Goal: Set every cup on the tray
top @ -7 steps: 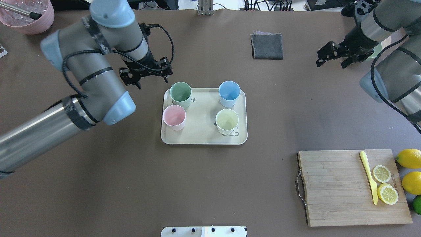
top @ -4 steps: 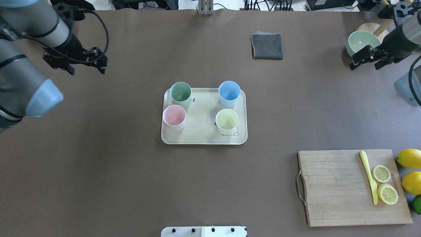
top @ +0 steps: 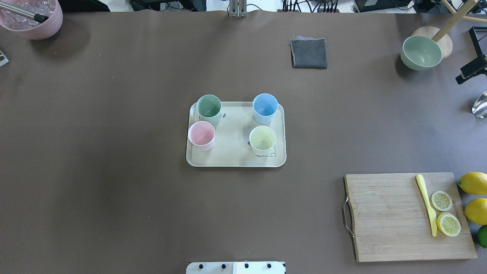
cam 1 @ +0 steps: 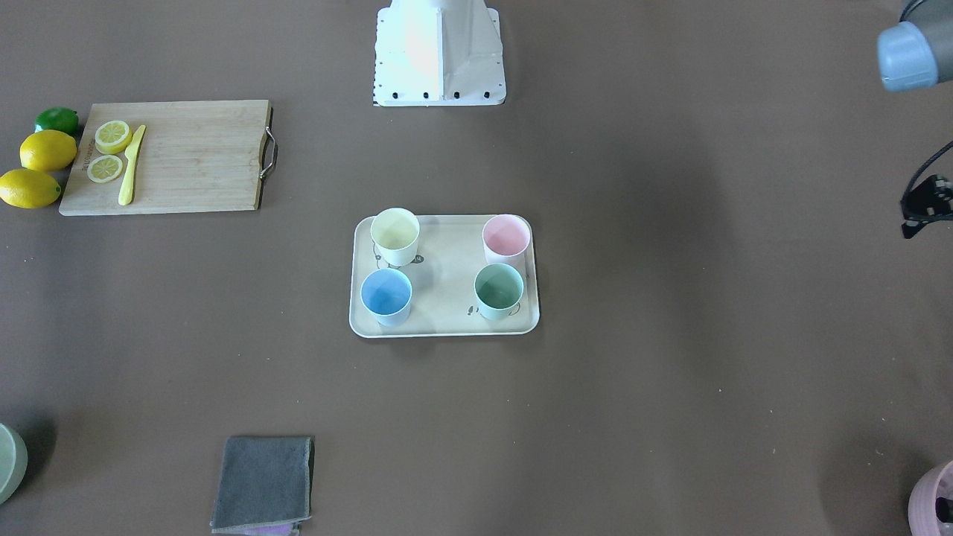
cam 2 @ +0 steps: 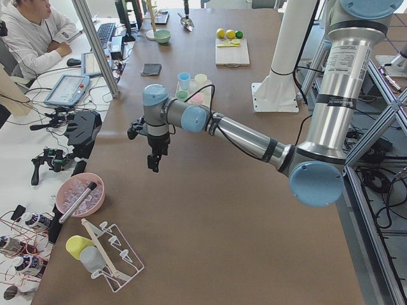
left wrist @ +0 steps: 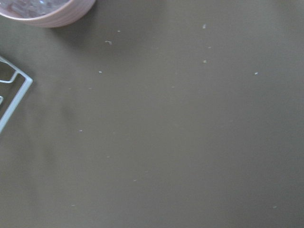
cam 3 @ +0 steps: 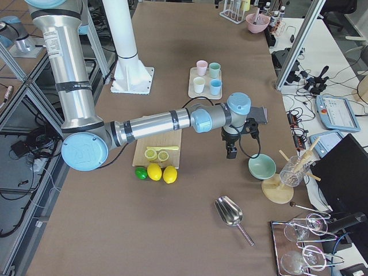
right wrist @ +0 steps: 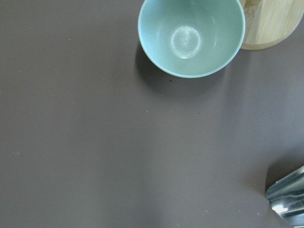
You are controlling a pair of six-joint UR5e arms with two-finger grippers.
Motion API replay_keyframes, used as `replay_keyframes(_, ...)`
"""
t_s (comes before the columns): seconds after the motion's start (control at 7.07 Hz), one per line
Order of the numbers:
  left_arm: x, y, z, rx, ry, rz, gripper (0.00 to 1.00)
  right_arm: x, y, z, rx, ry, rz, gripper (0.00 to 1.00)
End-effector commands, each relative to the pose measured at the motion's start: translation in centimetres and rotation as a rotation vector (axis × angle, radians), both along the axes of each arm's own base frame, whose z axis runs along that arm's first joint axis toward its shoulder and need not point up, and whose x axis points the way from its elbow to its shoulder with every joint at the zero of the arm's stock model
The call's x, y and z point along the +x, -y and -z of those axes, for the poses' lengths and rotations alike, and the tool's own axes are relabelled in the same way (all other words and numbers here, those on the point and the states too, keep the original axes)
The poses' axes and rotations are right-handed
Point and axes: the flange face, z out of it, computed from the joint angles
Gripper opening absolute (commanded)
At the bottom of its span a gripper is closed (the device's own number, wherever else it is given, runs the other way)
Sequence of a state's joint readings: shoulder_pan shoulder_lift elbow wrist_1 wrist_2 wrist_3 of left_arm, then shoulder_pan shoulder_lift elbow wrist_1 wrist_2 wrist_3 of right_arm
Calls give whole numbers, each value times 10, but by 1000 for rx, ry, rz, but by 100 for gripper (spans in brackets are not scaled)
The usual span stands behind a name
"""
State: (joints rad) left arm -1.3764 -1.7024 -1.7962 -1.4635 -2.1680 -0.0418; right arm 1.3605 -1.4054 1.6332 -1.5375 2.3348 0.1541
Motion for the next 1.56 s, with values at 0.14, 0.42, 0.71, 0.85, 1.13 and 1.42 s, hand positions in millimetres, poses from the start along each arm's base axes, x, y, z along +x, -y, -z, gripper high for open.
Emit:
replay_keyframes(0.14, -68, -61, -63, -5, -43, -52, 98, 29, -15, -29, 12, -28, 13, 100)
replay_keyframes(0.42, -67, -62, -64, -12, -48, -47, 98, 29, -13, -27, 19, -27, 16, 100)
replay_keyframes(0.71, -68, -62, -68, -23, -48, -42, 98, 29, -13, -28, 18, -29, 17, 100)
replay_keyframes(0.85, -69, -63, -67, -33, -46, -28, 98, 29, -14, -30, 15, -30, 17, 100)
replay_keyframes(1.13, -67, -61, -68, -33, -41, -33, 98, 29, -14, -28, 20, -32, 16, 100)
replay_keyframes(1.42, -67, -59, -66, -27, -38, -34, 98, 28, -13, -26, 23, -31, 18, 100)
